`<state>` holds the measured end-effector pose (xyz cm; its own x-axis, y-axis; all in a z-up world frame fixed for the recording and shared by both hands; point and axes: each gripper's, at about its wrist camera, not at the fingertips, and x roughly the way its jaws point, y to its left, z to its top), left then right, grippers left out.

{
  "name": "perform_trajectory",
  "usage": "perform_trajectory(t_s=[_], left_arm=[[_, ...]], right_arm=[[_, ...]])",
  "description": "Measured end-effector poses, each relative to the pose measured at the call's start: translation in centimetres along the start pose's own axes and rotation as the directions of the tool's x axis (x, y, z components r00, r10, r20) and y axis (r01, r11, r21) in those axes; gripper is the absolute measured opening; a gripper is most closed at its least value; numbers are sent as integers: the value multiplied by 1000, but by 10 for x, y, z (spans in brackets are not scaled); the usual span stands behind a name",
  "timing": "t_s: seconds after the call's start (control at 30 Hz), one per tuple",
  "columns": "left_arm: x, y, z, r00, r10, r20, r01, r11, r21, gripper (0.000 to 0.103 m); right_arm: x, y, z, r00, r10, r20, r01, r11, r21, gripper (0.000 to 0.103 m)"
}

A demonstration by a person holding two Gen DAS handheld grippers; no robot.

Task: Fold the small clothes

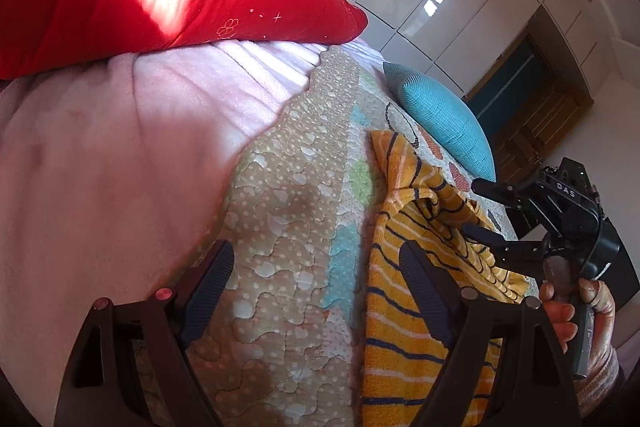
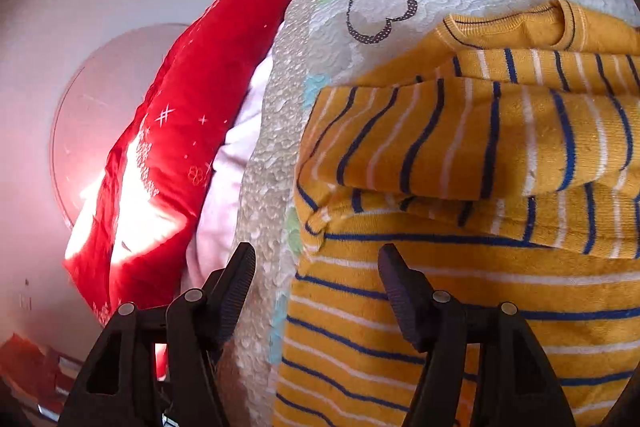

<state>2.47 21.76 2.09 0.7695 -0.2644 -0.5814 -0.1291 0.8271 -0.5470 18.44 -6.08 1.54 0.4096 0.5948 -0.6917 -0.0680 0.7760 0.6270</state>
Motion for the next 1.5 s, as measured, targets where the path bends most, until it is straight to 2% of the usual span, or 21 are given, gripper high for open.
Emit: perform_trajectory(t_s=[0.07, 0.13, 0.2, 0.23, 0.4, 0.53, 0.63, 0.73, 0.8, 0.83, 0.9, 0.97, 1.03, 1.13, 1.2, 1.27, 1.37, 1.4, 1.43, 1.47, 1.5], left_arm=[[-2, 1, 0, 1000, -7, 3, 7, 1000, -3, 84], [-1, 0, 1, 1000, -10, 5, 10, 1000, 2, 84], [0, 0, 0, 1000, -8, 3, 8, 1000, 6, 84], [0, 1, 0, 1000, -10, 1, 10, 1000, 3, 84], [-2, 4, 3, 1000, -30, 7, 30, 999, -19, 84], [-4, 2, 2, 999, -39, 8, 39, 999, -12, 84], [-3, -2, -1, 999, -39, 3, 39, 999, -2, 84], [-4, -5, -4, 999, -38, -2, 38, 999, 6, 84], [-4, -6, -5, 999, -41, -4, 41, 999, 13, 84], [-4, -7, -5, 999, -42, -5, 42, 999, 15, 84], [-4, -9, -6, 999, -43, -10, 43, 999, 19, 84], [-2, -13, -7, 999, -39, -16, 40, 999, 27, 84], [0, -17, -9, 999, -32, -19, 32, 999, 39, 84], [5, -23, -13, 999, -24, -28, 25, 998, 59, 84], [8, -27, -15, 999, -14, -33, 16, 997, 74, 84], [12, -29, -18, 999, 1, -42, 3, 996, 84, 84], [19, -31, -21, 998, 18, -58, -12, 995, 97, 84], [21, -32, -22, 998, 22, -62, -16, 995, 100, 84], [22, -32, -22, 997, 27, -67, -20, 995, 101, 84], [25, -31, -23, 997, 31, -73, -24, 995, 101, 84], [27, -31, -24, 996, 36, -78, -29, 995, 100, 84]], right_arm=[[19, 2, 2, 999, -33, 4, 33, 999, 20, 69], [33, 4, 4, 1000, -26, 7, 25, 999, 33, 61], [42, 6, 3, 1000, -21, 17, 20, 999, 36, 19], [43, 7, 2, 999, -31, 24, 30, 999, 36, 13], [32, 14, -16, 996, -80, 50, 82, 996, -22, 8], [22, 1, -37, 997, -82, 6, 83, 996, -31, 5], [14, -10, -54, 991, -134, -22, 132, 988, -84, 5], [-21, -23, -66, 993, -120, 12, 121, 985, -123, 6], [-57, -37, -67, 987, -142, 70, 150, 980, -133, 16], [-77, -45, -65, 978, -176, 112, 191, 972, -141, 21], [-118, -63, -57, 943, -268, 198, 296, 946, -131, 47], [-154, -91, -42, 902, -347, 258, 375, 924, -67, 53], [-182, -123, -26, 881, -377, 285, 387, 922, 22, 53], [-202, -159, -7, 888, -357, 291, 337, 934, 119, 59], [-202, -172, 3, 894, -348, 283, 323, 937, 133, 68], [-198, -182, 11, 884, -369, 286, 341, 929, 142, 70], [-176, -188, 18, 896, -361, 259, 340, 932, 125, 70], [-168, -188, 20, 904, -349, 247, 334, 937, 103, 64], [-163, -186, 22, 911, -343, 230, 334, 939, 81, 52], [-158, -183, 24, 911, -356, 208, 351, 934, 61, 20], [-157, -178, 25, 900, -389, 199, 388, 921, 44, 13]])
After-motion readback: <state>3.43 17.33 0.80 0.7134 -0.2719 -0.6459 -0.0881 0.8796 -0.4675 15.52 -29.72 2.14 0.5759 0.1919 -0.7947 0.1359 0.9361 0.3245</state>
